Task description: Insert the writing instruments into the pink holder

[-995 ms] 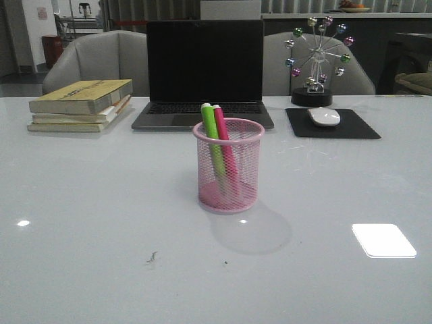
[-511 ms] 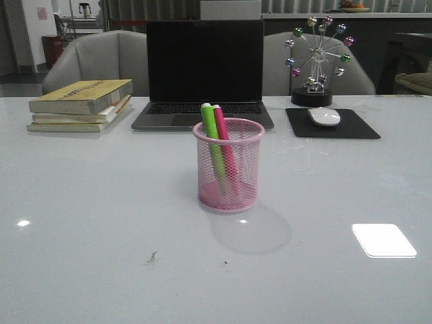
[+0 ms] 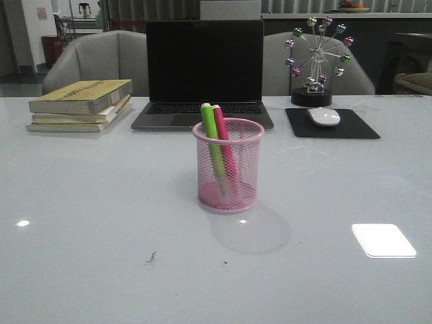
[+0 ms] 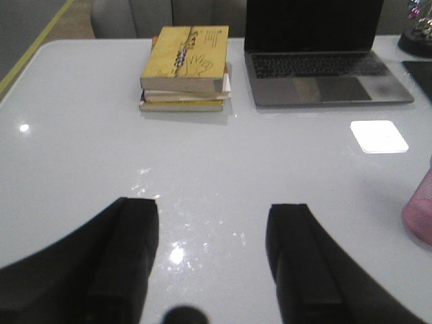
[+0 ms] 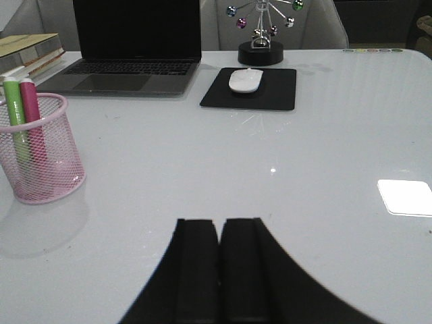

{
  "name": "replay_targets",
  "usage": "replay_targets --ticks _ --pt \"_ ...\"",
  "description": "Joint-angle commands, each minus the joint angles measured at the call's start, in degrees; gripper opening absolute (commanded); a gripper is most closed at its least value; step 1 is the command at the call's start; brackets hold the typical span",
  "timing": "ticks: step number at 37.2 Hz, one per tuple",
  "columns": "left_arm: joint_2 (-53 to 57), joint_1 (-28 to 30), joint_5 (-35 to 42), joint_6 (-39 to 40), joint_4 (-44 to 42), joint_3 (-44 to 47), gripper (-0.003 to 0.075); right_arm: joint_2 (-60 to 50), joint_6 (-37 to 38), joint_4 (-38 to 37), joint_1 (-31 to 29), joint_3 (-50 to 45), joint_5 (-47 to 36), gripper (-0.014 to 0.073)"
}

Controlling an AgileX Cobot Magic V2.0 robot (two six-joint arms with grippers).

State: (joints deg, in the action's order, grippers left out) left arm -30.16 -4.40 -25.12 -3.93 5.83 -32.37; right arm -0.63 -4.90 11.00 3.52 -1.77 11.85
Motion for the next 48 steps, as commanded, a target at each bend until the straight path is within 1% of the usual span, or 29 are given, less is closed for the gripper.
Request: replay_targets --ticks 1,10,15,19,21,25,29,32,34,39,40,45,48 --pt "5.12 -0.6 5.32 0.06 -0.07 -0.25 0.0417 -0.99 -0.06 0.16 -0.01 -0.03 -4.7 0.005" --pt "22.82 -0.6 10.75 0.06 0.04 8.49 0.0417 -0.99 -0.06 0.16 -0.01 -0.03 -4.7 0.005" --pt "31.61 -0.6 11.1 0.06 0.04 13.94 0.0417 -0.99 -0.06 0.16 -0.01 -0.03 -4.7 0.005" --pt "31.42 -0.24 13.09 0.06 0.39 17.1 0.0417 -0.99 -0.06 0.16 -0.01 -0.03 -4.7 0.005" --pt "31.84 -0.13 15.29 0.06 0.75 19.24 0.0417 -0.99 -0.06 0.16 -0.01 -0.03 -4.7 0.005" --pt "31.84 -0.13 23.45 0.06 0.98 24.56 0.0405 -0.99 -0.06 0.16 -0.01 -0.03 -4.7 0.005" --pt "31.84 0.34 30.37 0.06 0.98 28.27 0.0351 -0.99 -0.06 0.16 -0.01 -0.03 -4.7 0.005" --pt "31.84 0.7 33.23 0.06 0.98 30.4 0.0294 -0.99 -0.06 0.16 -0.01 -0.03 -4.7 0.005" --pt "31.84 1.17 34.06 0.06 0.98 31.35 0.0245 -0.99 -0.06 0.16 -0.01 -0.03 -4.7 0.005" --pt "31.84 2.64 33.87 0.06 0.98 32.86 0.0085 -0.99 -0.06 0.16 -0.01 -0.03 -4.7 0.005" --pt "31.84 2.74 32.94 0.06 0.98 32.86 0.0096 -0.99 -0.06 0.16 -0.01 -0.03 -4.7 0.005" --pt "31.84 3.12 30.67 0.06 0.98 32.86 0.0092 -0.99 -0.06 0.16 -0.01 -0.03 -4.7 0.005" --pt "31.84 3.12 27.26 0.06 0.98 32.86 0.0092 -0.99 -0.06 0.16 -0.01 -0.03 -4.7 0.005"
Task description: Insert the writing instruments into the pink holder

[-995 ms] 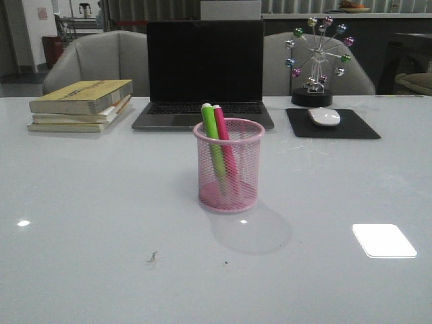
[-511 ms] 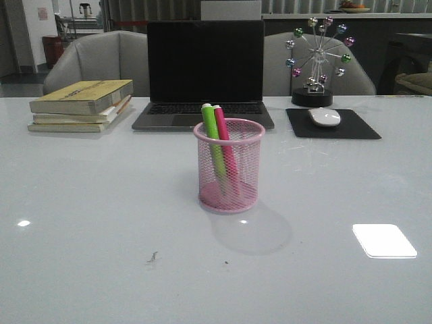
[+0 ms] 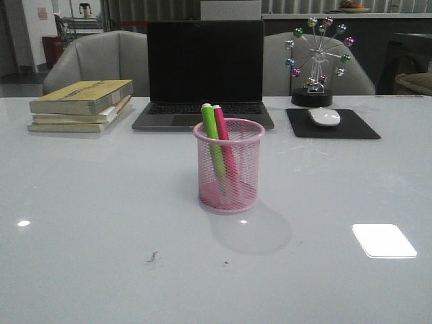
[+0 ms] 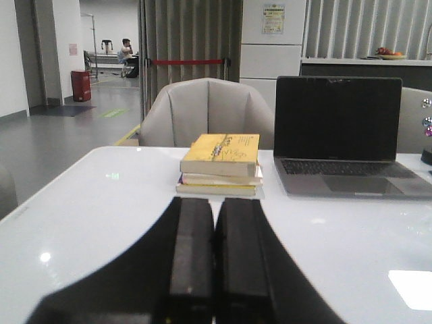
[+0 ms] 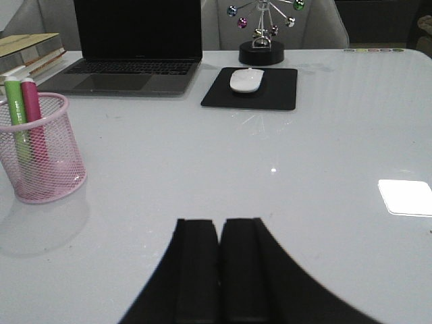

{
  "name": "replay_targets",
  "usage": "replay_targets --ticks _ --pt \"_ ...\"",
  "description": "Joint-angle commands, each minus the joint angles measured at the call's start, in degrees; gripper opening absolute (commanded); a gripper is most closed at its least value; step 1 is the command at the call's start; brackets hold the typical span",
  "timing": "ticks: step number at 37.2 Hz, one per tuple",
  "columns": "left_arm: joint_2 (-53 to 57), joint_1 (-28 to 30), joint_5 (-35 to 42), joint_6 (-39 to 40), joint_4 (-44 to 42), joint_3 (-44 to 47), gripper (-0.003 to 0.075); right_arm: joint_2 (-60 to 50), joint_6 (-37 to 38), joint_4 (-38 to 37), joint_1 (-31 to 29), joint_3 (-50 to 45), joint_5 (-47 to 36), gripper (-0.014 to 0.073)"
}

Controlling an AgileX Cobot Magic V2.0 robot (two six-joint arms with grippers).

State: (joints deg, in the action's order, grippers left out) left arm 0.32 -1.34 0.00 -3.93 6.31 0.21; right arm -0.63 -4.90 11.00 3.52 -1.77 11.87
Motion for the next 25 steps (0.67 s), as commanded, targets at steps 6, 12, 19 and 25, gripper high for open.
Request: replay_targets --ticks 6,12,19,25 --pt "1.36 0.05 0.0 0.06 0.49 0.28 0.0092 -0.99 -0.06 0.16 -0.01 -0.03 -4.72 0.005" --pt "1.36 0.05 0.0 0.06 0.49 0.28 0.0092 -0.99 -0.06 0.16 -0.01 -0.03 -4.72 0.005" --pt "1.36 0.05 0.0 0.06 0.49 0.28 0.0092 -0.99 -0.06 0.16 -0.01 -0.03 -4.72 0.005" --pt "1.36 0.05 0.0 0.06 0.49 0.28 0.0092 -0.99 -0.06 0.16 -0.01 -0.03 -4.72 0.005"
